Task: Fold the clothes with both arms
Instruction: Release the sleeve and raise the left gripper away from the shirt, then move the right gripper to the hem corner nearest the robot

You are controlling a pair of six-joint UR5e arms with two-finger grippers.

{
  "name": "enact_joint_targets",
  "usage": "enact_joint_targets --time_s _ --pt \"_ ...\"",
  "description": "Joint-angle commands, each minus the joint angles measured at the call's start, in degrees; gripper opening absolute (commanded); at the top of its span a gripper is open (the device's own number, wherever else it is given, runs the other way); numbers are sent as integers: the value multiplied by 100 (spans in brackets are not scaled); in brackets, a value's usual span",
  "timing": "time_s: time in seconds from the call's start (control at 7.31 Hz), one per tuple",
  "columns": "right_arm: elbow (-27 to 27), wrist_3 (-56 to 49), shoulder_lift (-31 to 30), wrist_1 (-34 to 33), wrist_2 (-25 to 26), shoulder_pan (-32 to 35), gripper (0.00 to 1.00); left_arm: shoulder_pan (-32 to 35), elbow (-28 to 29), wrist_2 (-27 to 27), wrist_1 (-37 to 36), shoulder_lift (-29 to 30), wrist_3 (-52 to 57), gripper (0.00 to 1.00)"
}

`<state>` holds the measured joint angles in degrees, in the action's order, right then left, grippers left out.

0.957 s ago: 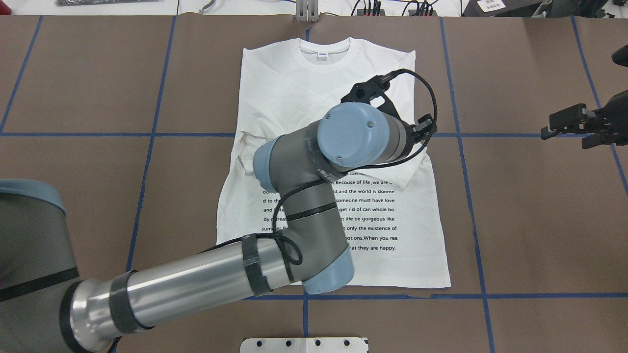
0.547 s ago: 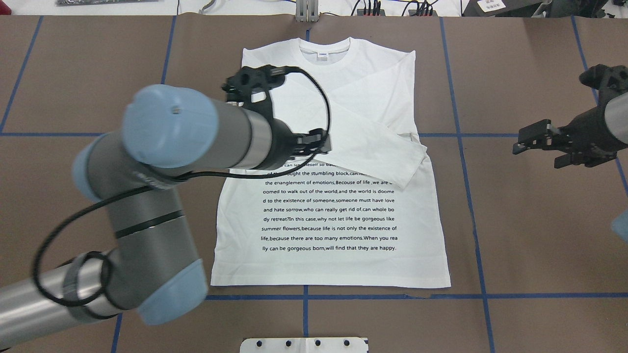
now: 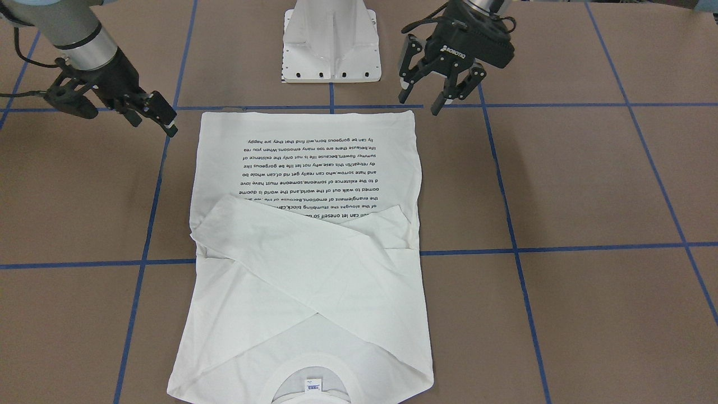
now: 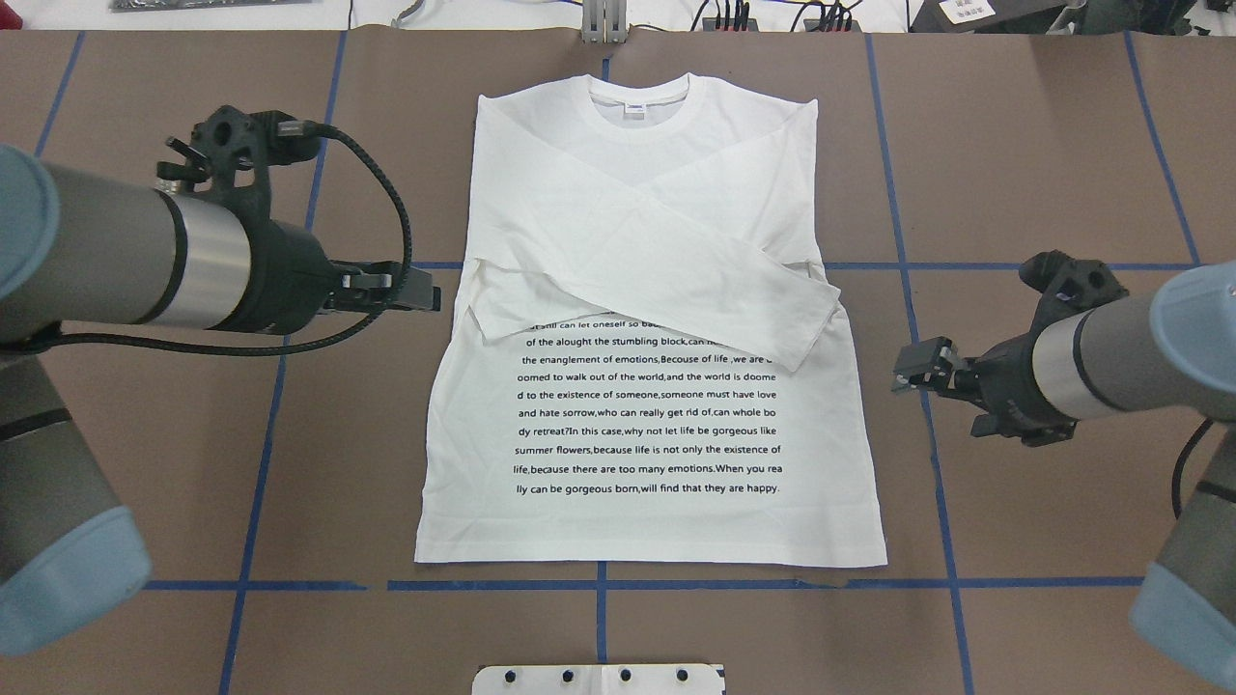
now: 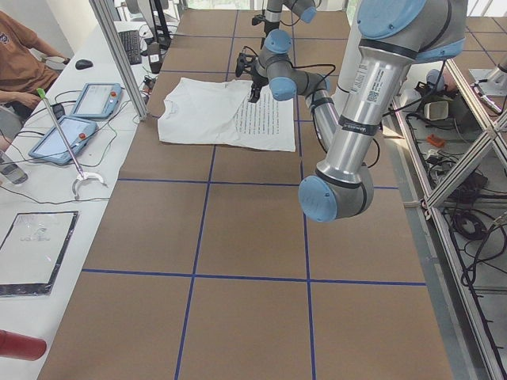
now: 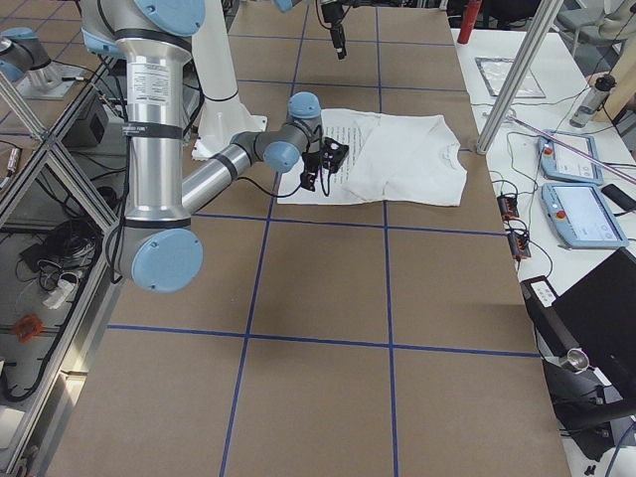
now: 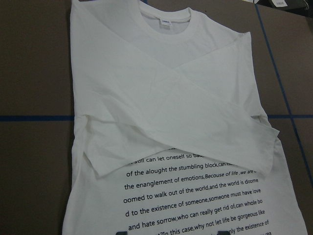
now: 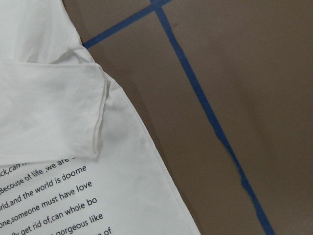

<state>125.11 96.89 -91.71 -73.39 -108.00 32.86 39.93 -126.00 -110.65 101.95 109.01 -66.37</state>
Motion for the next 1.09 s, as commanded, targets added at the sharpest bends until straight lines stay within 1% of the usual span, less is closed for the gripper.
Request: enact_joint_targets --time_s 0.0,0.14,0.27,0.55,0.68,0.96 --pt "136 1573 -31 0 1548 -1480 95 715 -109 -921 0 -703 536 68" --pt "136 2110 -135 -9 1841 -1841 93 796 -239 -923 26 -879 599 68" --pt "110 2228 -189 -27 1888 -1914 90 797 -354 -914 26 -986 599 69" --pt "5 2492 -242 -35 1871 -2037 83 788 -355 -906 35 -987 573 70" --pt "-109 2493 -303 -36 1870 -2143 83 788 -364 -906 35 -969 556 71" --pt "-268 2484 -303 -27 1827 -2223 80 788 -364 -897 35 -960 529 72"
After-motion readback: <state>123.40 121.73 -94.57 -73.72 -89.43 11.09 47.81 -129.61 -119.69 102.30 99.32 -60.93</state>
